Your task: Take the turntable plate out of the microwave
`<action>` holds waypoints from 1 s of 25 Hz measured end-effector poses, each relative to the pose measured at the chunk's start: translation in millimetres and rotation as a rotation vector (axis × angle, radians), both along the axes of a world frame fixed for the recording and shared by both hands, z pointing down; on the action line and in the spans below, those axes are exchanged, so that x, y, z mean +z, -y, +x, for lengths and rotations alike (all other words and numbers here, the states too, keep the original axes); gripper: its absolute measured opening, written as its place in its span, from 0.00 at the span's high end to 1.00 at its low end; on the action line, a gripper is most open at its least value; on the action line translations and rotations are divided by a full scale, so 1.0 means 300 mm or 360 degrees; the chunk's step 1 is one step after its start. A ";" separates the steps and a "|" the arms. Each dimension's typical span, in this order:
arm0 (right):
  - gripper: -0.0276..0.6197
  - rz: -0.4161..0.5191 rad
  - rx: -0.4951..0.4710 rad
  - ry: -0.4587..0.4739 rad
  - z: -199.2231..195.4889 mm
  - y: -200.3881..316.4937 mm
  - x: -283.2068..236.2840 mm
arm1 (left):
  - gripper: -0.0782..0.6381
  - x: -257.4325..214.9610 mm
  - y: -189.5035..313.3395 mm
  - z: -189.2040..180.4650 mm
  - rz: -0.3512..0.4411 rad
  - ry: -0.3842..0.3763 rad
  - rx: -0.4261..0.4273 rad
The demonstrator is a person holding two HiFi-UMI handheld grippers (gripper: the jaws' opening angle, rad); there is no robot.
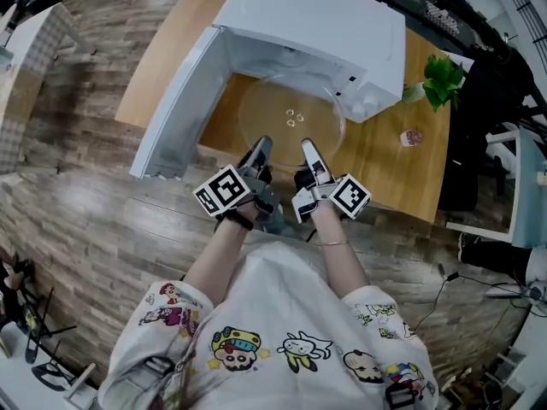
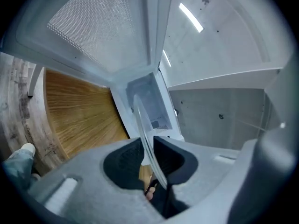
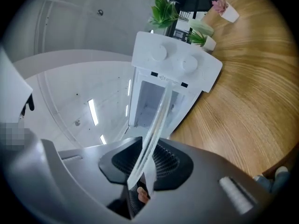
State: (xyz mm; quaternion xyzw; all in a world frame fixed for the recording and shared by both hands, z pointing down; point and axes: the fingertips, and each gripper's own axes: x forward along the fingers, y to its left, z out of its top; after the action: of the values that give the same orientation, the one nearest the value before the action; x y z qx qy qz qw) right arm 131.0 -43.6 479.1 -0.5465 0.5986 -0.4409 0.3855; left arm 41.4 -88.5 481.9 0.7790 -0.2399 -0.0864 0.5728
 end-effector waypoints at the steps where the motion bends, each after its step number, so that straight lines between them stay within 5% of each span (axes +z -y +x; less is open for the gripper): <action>1: 0.83 0.0010 0.0004 -0.0001 -0.002 -0.016 -0.016 | 0.81 -0.015 -0.016 0.000 0.0009 -0.0007 0.0011; 8: 0.83 0.0073 0.0005 -0.0055 -0.002 -0.132 -0.129 | 0.81 -0.121 -0.131 0.004 0.0026 -0.0095 0.0081; 25: 0.83 0.0125 0.0046 -0.0135 -0.029 -0.289 -0.291 | 0.81 -0.269 -0.286 -0.010 0.0033 -0.0145 0.0484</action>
State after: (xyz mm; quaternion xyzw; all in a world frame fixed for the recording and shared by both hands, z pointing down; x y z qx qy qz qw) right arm 122.3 43.2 391.7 -0.5577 0.6234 -0.3878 0.3872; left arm 38.5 -2.7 401.2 0.8076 -0.0920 -0.0363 0.5814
